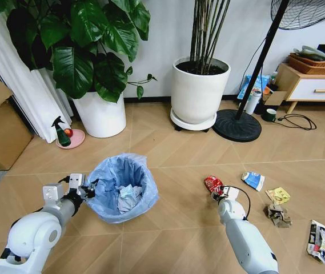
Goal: Pick up the trash bin and place the garbage on the floor into it.
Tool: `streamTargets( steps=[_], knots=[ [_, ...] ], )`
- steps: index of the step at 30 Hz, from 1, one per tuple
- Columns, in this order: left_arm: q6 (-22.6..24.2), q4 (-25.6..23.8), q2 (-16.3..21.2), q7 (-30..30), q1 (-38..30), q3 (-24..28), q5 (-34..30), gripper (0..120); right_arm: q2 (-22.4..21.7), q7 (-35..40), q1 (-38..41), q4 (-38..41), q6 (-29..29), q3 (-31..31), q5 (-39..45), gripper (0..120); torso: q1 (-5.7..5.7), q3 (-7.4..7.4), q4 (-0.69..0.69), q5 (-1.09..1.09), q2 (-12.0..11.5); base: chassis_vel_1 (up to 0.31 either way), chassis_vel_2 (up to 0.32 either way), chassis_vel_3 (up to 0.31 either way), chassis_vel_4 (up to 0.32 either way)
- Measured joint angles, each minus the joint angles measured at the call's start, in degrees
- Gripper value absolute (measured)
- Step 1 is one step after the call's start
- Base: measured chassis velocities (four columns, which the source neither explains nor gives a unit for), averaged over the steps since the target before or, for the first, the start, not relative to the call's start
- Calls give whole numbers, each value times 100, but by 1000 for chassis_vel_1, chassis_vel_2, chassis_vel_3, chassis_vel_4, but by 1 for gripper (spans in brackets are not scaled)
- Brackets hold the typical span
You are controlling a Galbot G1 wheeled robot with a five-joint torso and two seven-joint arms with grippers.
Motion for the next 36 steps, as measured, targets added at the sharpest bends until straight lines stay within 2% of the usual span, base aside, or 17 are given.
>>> streamTargets(
  steps=[1, 3, 4, 6, 7, 11, 14, 24, 36],
  knots=[
    [0, 0, 0, 0, 0, 0, 0, 0, 0, 0, 0, 0, 0, 0, 0, 43, 0, 0, 0, 0, 0, 0, 0, 0, 0],
    [0, 0, 3, 3, 2, 2, 0, 0, -19, -17, -9, 2, 5, -8, -18, 31, 0, 0, 0, 0, 0, 0, 0, 0, 0],
    [0, 0, 3, 3, 2, 2, 0, 0, -19, -17, -9, 2, 5, -8, -18, 31, 0, 0, 0, 0, 0, 0, 0, 0, 0],
    [0, 0, 5, 9, 5, 2, 0, 0, -35, -24, -23, 8, 5, -12, -20, 21, 0, 0, 0, 0, 0, 0, 0, 0, 0],
    [0, 0, 5, 9, 5, 2, 0, 0, -35, -24, -23, 8, 5, -12, -20, 21, 0, 0, 0, 0, 0, 0, 0, 0, 0],
    [-1, 0, 11, 11, 5, 3, -3, 0, -52, -75, -35, 14, 10, -27, -29, 5, 0, 0, 0, 0, 0, 0, 0, 0, 0],
    [-1, 0, 26, 12, 4, 3, -8, 0, -54, -102, -34, 16, 15, -33, -32, 1, 0, 0, 0, 0, 0, 0, 0, 0, 0],
    [-1, -4, 38, 21, -3, -2, -14, 0, -43, -122, -78, 110, 59, -56, -121, 1, 0, 0, 0, 0, 0, 0, 0, 0, 0],
    [-1, -14, 28, 29, -1, -18, -14, 0, -273, -278, -420, 1063, 159, -121, -450, 1, 0, 1, -1, 0, 0, 0, 0, 0, 0]
  ],
)
